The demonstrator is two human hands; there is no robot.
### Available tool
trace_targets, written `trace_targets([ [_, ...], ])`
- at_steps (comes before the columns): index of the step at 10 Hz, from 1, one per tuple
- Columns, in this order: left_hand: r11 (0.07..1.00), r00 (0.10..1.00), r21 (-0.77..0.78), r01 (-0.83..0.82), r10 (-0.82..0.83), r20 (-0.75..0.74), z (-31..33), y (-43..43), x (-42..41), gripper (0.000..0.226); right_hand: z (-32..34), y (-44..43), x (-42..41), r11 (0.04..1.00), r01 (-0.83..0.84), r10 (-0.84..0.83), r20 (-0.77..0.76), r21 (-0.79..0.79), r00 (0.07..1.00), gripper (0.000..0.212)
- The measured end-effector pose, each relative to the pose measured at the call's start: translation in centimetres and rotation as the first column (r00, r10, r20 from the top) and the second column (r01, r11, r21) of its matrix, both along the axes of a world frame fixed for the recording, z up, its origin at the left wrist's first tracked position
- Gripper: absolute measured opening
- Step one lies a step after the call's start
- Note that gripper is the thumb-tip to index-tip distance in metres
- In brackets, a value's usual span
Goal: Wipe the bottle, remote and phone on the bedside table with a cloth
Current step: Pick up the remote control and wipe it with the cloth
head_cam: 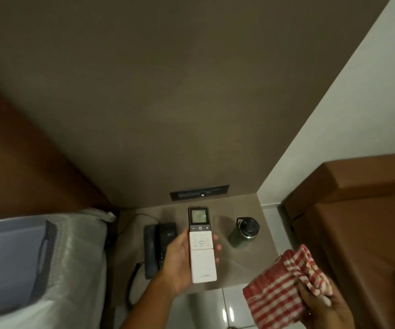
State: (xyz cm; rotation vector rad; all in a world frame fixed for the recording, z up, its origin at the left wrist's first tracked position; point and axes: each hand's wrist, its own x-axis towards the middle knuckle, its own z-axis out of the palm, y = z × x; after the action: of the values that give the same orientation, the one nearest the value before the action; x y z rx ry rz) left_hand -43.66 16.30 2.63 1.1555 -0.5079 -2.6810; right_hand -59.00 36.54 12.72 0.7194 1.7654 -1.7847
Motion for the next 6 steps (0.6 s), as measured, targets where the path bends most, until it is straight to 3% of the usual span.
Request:
trace_targets([
  [1,0.999,0.997,-0.038,0.002,-0.005,-0.074,5.1,0.6,0.6,0.06,5.5,0.2,1.3,0.935,-0.294,0.346,-0.324,0.198,0.881,0.034],
  [2,0.998,0.998,-0.063,0.028,-0.032,-0.061,8.5,1.9,1.2,0.06,8.6,-0.4,1.6,0.822,-0.447,0.562,-0.631,0.353,0.535,0.044],
  [3,0.996,0.993,-0.044,0.08,-0.084,-0.085,10.6,3.8,1.0,0.064,11.9,-2.9,2.0,0.69,-0.47,0.647,-0.761,0.55,0.059,0.031],
  [4,0.994,0.991,-0.061,0.09,-0.096,-0.098,12.1,5.9,0.6,0.062,12.6,-5.8,1.4,0.544,-0.333,0.702,-0.635,0.77,-0.322,0.044],
  [5,0.996,0.984,-0.058,0.069,-0.077,-0.159,13.1,7.3,0.0,0.055,11.2,-7.5,1.4,0.357,-0.209,0.694,-0.408,0.91,-0.593,0.056],
  [6,1.0,0.985,-0.016,0.02,-0.023,-0.169,13.5,8.1,-0.3,0.061,10.0,-7.0,0.5,0.279,-0.154,0.647,-0.304,0.948,-0.7,0.061],
])
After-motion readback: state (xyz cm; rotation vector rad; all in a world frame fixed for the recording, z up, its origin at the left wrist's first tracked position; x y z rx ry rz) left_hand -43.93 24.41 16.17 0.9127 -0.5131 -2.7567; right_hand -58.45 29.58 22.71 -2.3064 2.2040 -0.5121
